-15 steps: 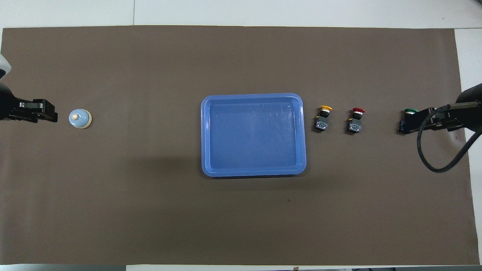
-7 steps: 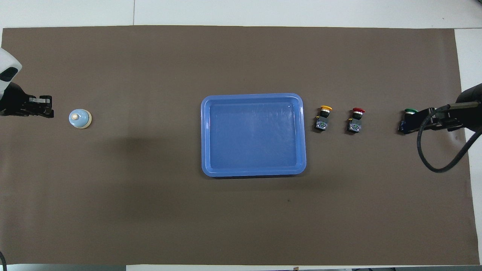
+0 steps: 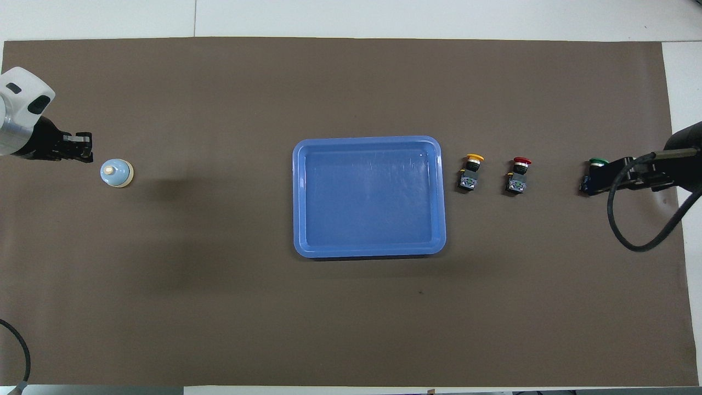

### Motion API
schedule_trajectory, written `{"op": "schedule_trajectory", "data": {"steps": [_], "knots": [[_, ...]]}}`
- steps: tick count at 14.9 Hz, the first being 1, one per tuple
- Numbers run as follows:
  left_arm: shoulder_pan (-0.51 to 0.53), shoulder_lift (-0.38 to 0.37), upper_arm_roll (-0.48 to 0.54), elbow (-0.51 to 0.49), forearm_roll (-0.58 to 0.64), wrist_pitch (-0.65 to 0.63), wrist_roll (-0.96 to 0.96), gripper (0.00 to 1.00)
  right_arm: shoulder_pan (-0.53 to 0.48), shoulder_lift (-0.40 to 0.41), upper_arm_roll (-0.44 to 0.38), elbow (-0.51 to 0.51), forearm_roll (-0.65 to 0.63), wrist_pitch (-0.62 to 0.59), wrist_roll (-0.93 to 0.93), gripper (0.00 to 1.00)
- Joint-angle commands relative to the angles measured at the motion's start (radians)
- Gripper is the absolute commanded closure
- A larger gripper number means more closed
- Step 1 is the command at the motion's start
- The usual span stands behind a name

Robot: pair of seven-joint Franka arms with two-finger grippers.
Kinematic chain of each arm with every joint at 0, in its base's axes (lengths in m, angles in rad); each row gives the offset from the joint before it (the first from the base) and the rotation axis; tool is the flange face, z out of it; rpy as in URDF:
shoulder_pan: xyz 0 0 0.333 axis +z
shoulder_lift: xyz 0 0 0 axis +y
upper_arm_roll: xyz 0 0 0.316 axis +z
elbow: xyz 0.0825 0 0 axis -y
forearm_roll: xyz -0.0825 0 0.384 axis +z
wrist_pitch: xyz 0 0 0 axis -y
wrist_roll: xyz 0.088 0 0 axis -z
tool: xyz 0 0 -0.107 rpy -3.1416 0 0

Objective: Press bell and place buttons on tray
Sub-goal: 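Move the left gripper over the small bell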

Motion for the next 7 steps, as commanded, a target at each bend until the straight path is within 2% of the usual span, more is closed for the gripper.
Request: {"op": "schedule_trajectory", "data": {"steps": [1,7], "knots": [[0.012,0.036,-0.004,-0.010,0.012,0.037,-0.001,1.00,-0.025,-0.017,0.017,-0.015,0.010,-0.001,-0.019,0.00],[0.032,0.040,-0.004,-0.130,0.012,0.155,-0.001,1.00,-0.025,-0.017,0.017,-0.015,0.010,0.001,-0.019,0.00]]}}
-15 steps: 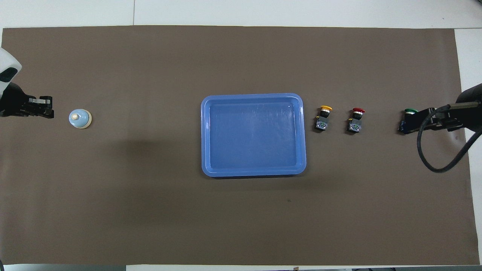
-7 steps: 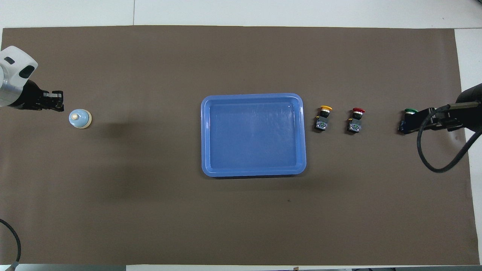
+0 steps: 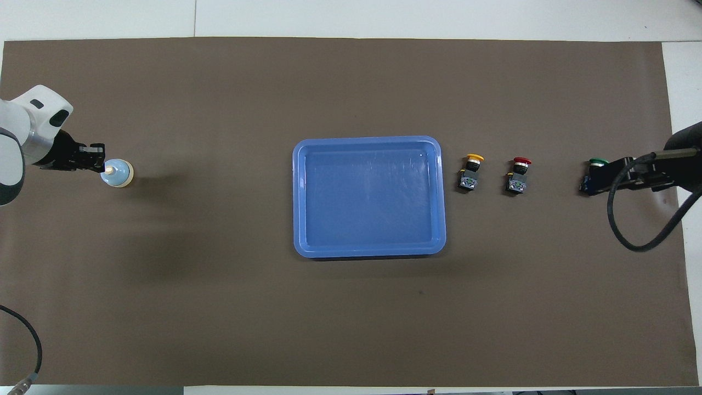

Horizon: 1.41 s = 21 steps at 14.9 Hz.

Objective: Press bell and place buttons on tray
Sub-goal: 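Press down on the bell top with the left gripper, then raise the left gripper back from the bell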

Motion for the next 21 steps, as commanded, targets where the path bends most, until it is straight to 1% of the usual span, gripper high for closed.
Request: {"op": "schedule_trajectory", "data": {"steps": [1,2,4,5,6,7,8,9,10,11,12,13,15,18,20,21], "knots": [[0.010,-0.009,-0.006,-0.069,0.012,0.079,0.000,1.00,-0.025,-0.017,0.017,-0.015,0.010,0.001,-0.020,0.00],[0.010,0.003,-0.006,-0.092,0.012,0.114,-0.001,1.00,-0.025,-0.017,0.017,-0.015,0.010,0.001,-0.019,0.00],[0.022,0.004,-0.006,-0.141,0.012,0.171,0.002,1.00,-0.025,-0.017,0.017,-0.015,0.010,-0.001,-0.019,0.00],[0.025,0.004,-0.008,-0.137,0.012,0.162,0.002,1.00,-0.025,-0.017,0.017,-0.015,0.010,0.001,-0.019,0.00],[0.021,0.005,-0.006,-0.121,0.011,0.135,0.000,1.00,-0.025,-0.015,0.017,-0.015,0.010,-0.001,-0.020,0.00],[0.013,0.008,-0.008,-0.074,0.011,0.089,0.000,1.00,-0.025,-0.016,0.017,-0.015,0.010,-0.001,-0.019,0.00],[0.004,0.005,-0.009,-0.015,0.011,-0.004,-0.001,0.99,-0.025,-0.017,0.017,-0.015,0.010,-0.001,-0.020,0.00],[-0.025,-0.003,-0.009,0.047,0.009,-0.096,-0.007,0.82,-0.025,-0.017,0.017,-0.015,0.010,-0.001,-0.019,0.00],[-0.042,-0.016,-0.008,0.105,0.009,-0.185,-0.010,0.59,-0.025,-0.017,0.017,-0.015,0.010,-0.001,-0.020,0.00],[-0.044,-0.044,-0.009,0.138,0.011,-0.244,-0.012,0.40,-0.025,-0.017,0.017,-0.015,0.010,-0.001,-0.019,0.00],[-0.051,-0.071,-0.012,0.164,0.009,-0.293,-0.012,0.15,-0.025,-0.017,0.017,-0.015,0.010,-0.001,-0.019,0.00],[-0.053,-0.101,-0.015,0.173,0.003,-0.322,-0.014,0.00,-0.025,-0.017,0.017,-0.015,0.010,-0.001,-0.020,0.00],[-0.077,-0.148,-0.014,0.182,0.000,-0.371,-0.042,0.00,-0.025,-0.017,0.017,-0.015,0.010,-0.001,-0.020,0.00],[-0.078,-0.173,-0.015,0.236,0.000,-0.506,-0.044,0.00,-0.026,-0.017,0.015,-0.015,0.010,-0.001,-0.019,0.00],[-0.081,-0.208,-0.015,0.222,0.002,-0.550,-0.043,0.00,-0.034,-0.017,0.014,-0.015,0.010,-0.002,-0.029,0.00],[-0.084,-0.213,-0.015,0.221,0.001,-0.559,-0.041,0.00,-0.034,-0.017,0.014,-0.015,0.010,-0.002,-0.028,0.00]]}}
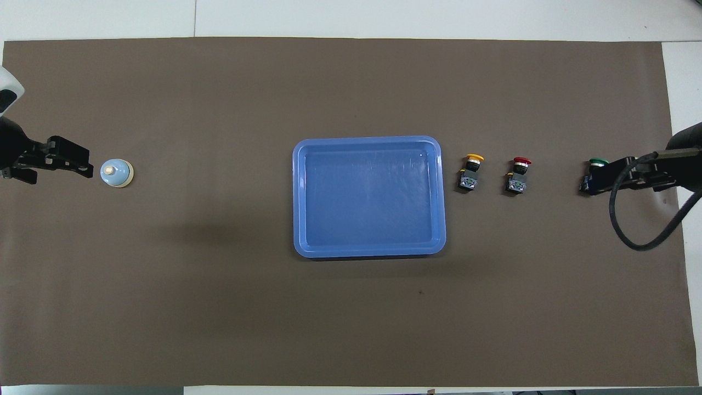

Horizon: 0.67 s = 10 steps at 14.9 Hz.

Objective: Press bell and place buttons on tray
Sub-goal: 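Raise the left gripper back from the bell, then reach the right gripper to the yellow button and grasp it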

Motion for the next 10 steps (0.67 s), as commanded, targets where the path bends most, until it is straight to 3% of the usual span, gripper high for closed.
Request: {"op": "schedule_trajectory", "data": {"steps": [1,6,10], "knots": [[-0.012,-0.024,0.007,-0.007,0.002,-0.045,-0.009,0.00,-0.026,-0.017,0.014,-0.015,0.010,-0.002,-0.025,0.00],[-0.021,-0.039,0.009,-0.015,0.006,-0.082,-0.003,0.00,-0.020,-0.033,0.015,-0.051,0.008,0.012,-0.020,0.00],[-0.021,-0.085,0.009,-0.044,0.006,-0.088,0.008,0.00,0.044,-0.115,0.025,-0.285,0.008,0.255,0.048,0.00]]}}
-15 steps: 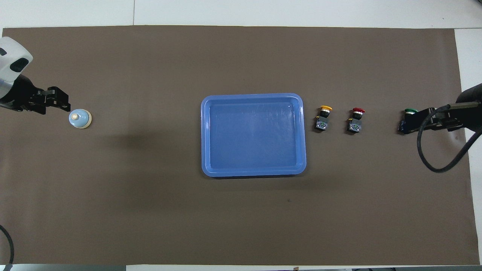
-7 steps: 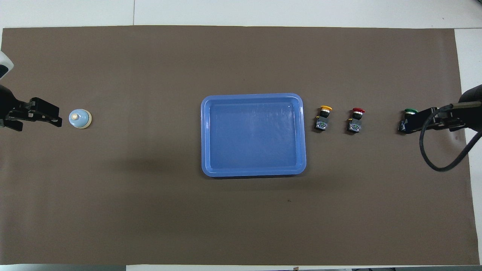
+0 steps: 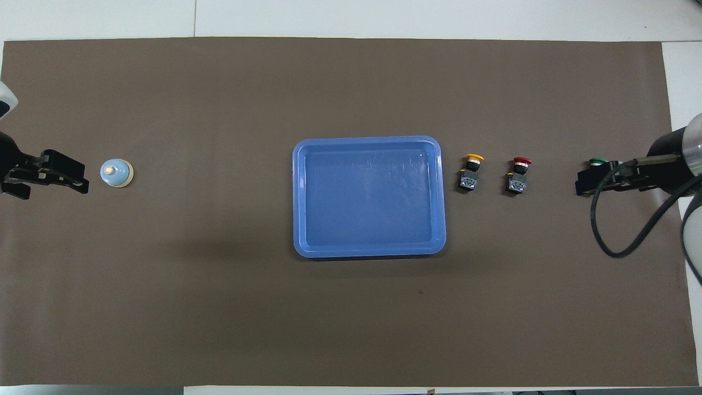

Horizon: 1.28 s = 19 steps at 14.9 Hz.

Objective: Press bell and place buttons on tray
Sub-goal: 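Reach the right gripper to the yellow button and grasp it, then lift the yellow button and carry it toward the blue tray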

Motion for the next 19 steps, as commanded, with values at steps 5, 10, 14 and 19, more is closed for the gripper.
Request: {"op": "schedule_trajectory", "data": {"steps": [5,10,14,19], "knots": [[-0.026,-0.046,0.013,-0.035,0.005,0.004,0.009,0.00,0.131,0.044,0.012,-0.284,0.008,0.353,0.213,0.00],[-0.028,-0.065,0.016,-0.058,0.000,0.033,0.006,0.00,0.151,0.200,0.011,-0.327,-0.067,0.623,0.245,0.00],[-0.034,-0.066,0.015,-0.055,0.002,0.036,0.001,0.00,0.149,0.308,0.011,-0.325,-0.093,0.750,0.259,0.00],[-0.034,-0.069,0.010,-0.054,0.002,0.036,0.000,0.00,0.151,0.404,0.011,-0.247,-0.095,0.783,0.309,0.01]]}}
